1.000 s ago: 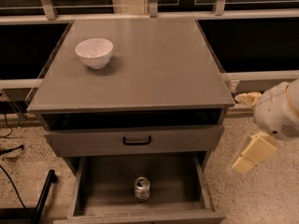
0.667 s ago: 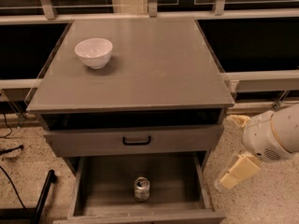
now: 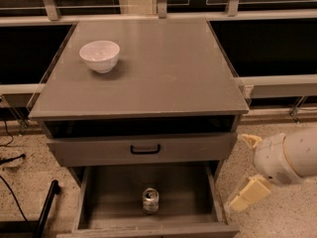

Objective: Pick 7up can from middle drawer and place on counter

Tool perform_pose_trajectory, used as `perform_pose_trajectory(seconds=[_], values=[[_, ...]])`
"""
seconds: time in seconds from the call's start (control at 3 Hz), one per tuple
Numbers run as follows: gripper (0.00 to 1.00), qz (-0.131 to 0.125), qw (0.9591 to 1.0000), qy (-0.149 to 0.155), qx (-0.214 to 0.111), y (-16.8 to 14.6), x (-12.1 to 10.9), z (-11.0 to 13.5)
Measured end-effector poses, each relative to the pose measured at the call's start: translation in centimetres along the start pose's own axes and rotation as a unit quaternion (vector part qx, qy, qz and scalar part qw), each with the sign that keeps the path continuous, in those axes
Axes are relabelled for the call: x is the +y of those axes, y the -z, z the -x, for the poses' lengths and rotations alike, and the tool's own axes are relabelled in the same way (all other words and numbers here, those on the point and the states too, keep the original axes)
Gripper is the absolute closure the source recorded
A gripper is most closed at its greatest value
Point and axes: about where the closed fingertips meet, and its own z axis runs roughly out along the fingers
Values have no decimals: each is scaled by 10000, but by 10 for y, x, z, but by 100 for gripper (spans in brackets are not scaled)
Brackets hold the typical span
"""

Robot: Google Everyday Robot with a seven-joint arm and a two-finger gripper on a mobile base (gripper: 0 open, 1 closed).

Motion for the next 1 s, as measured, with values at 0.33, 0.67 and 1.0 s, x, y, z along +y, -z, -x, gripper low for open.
perform_pose_trajectory(seconds=[0.33, 0.67, 1.0], values=[[0, 240, 9988, -202, -380, -44, 23, -30], [0, 372, 9960, -353, -727, -86, 43, -51], [0, 510, 9924, -447, -1025, -132, 56, -72]])
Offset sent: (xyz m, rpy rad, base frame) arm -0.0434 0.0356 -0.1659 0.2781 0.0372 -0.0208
